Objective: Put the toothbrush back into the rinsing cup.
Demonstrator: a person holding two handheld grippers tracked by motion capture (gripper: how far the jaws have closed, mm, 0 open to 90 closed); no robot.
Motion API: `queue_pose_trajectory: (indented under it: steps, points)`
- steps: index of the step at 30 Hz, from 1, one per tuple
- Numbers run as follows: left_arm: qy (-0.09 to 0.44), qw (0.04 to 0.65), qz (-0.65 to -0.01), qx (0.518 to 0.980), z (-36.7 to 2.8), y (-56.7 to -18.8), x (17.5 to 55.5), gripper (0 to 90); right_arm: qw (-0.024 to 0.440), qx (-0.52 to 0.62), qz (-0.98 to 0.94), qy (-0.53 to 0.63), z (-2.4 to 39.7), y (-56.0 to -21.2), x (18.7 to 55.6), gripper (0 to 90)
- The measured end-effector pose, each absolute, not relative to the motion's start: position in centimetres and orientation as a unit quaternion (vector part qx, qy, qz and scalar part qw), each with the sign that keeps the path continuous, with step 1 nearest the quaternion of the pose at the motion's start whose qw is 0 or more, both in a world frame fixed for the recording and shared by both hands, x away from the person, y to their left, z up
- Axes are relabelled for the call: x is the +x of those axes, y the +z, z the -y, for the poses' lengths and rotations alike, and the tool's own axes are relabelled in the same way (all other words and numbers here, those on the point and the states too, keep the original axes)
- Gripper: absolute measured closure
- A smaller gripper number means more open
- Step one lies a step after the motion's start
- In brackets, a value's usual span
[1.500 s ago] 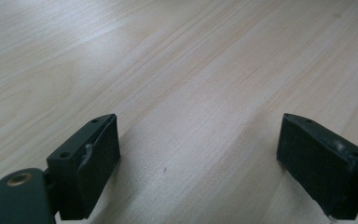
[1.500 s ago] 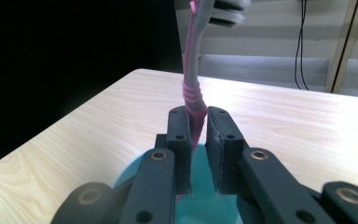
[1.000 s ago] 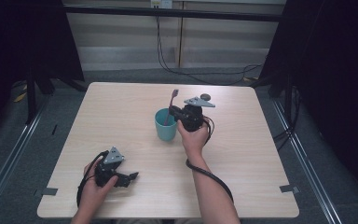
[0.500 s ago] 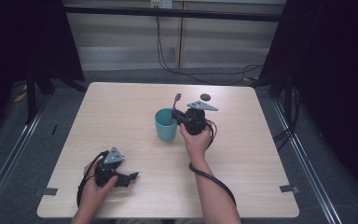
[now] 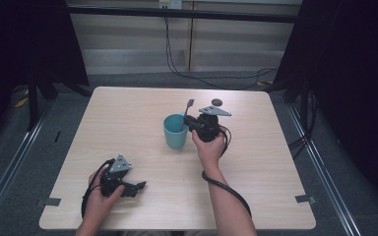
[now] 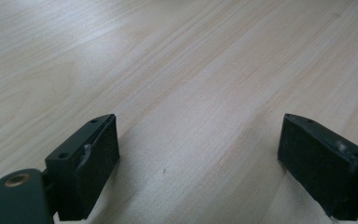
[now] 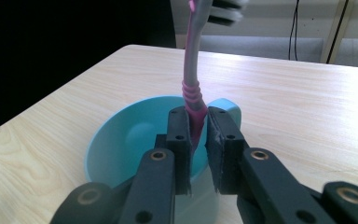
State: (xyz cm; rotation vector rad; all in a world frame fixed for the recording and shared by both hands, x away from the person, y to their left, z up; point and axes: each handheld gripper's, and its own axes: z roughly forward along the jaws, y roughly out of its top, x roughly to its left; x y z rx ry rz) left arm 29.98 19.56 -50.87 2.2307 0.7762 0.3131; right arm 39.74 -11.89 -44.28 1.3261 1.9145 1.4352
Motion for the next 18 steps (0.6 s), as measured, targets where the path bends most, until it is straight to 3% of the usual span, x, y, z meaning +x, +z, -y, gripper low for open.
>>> queue_pose_trajectory:
  steps: [4,18]
  points:
    - [0.123,0.370,-0.303,0.870,-19.6,-50.9,30.0,12.2,0.207,0.478,-0.683,0.512,12.2,-44.0,39.6,77.8]
    - [0.123,0.371,-0.304,0.869,-19.6,-50.9,30.0,12.2,0.217,0.479,-0.690,0.498,13.1,-43.8,38.9,56.6]
